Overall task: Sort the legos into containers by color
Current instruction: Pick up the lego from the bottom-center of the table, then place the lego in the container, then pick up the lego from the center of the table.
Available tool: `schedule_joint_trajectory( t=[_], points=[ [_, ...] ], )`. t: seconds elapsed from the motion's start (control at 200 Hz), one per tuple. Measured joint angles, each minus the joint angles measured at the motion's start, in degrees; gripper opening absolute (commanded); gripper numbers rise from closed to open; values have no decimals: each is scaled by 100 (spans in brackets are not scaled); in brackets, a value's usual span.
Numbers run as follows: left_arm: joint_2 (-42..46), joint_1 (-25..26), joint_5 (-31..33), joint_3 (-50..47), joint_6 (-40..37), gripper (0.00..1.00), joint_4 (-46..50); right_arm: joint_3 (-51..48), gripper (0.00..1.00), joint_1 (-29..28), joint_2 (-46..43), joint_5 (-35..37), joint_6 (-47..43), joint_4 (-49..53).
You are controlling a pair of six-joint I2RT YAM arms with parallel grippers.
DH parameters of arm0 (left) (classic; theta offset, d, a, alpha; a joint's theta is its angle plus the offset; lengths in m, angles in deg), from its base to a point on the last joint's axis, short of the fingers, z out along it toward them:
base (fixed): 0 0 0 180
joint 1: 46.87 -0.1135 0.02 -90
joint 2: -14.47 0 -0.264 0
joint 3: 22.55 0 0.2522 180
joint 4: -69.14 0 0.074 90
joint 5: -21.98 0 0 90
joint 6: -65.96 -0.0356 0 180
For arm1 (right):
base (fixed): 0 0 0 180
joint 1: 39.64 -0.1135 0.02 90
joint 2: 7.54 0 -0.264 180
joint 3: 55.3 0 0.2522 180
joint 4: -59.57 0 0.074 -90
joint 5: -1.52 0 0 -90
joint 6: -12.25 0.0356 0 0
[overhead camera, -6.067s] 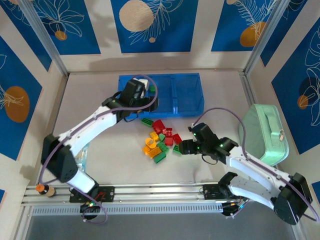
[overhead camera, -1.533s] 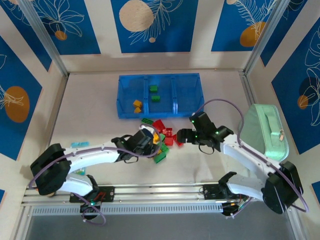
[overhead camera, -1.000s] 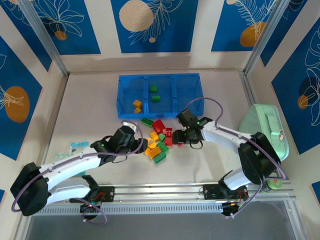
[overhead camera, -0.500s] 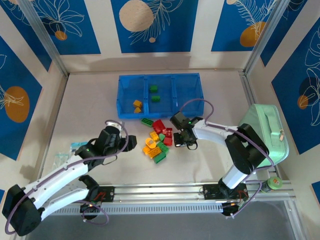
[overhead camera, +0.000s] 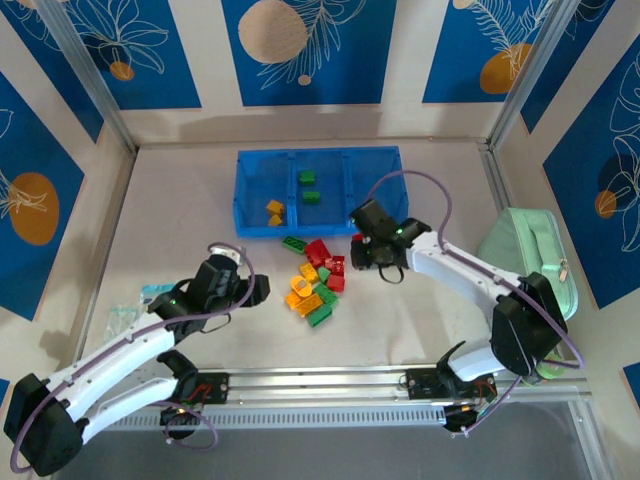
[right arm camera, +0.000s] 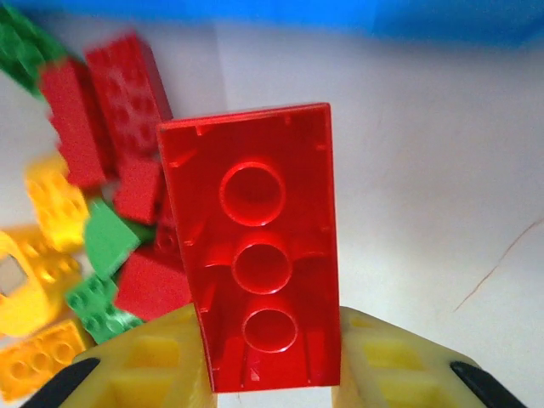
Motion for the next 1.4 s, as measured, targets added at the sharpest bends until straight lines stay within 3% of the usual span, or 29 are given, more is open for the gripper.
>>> schedule_joint_trajectory(
  t=[0.135, 0.245, 0.265, 0.315, 0.33, 0.42, 0.56, 0.961, 1.396],
  points=[
    [149, 0, -120, -7, -63, 68, 9, 813, 27, 721, 168, -79, -262, 24],
    [520, 0, -125, -11, -87, 68, 98, 1687, 28, 1189, 807, -205, -514, 31],
    [568, 0, -125, -11, -94, 68, 118, 1843, 32, 1255, 944, -227, -546, 42],
    [675, 0, -125, -11, -105, 68, 179, 2251, 68, 1403, 1362, -280, -616, 63],
    [697, 0, -122, -11, -107, 68, 201, 2358, 74, 1438, 1469, -278, -640, 76],
    [782, 0, -122, -11, -146, 68, 393, 2730, 83, 1558, 1980, -267, -713, 81],
    [975, 0, -120, -11, -195, 69, 625, 2492, 84, 1279, 1906, -166, -728, 87],
    [448, 0, -195, -146, -212, 68, 367, 361, 84, -516, 800, -74, 210, -157],
    [404, 0, -271, -278, -205, 68, 164, -219, 81, -992, 1338, -361, 916, -575]
  ],
)
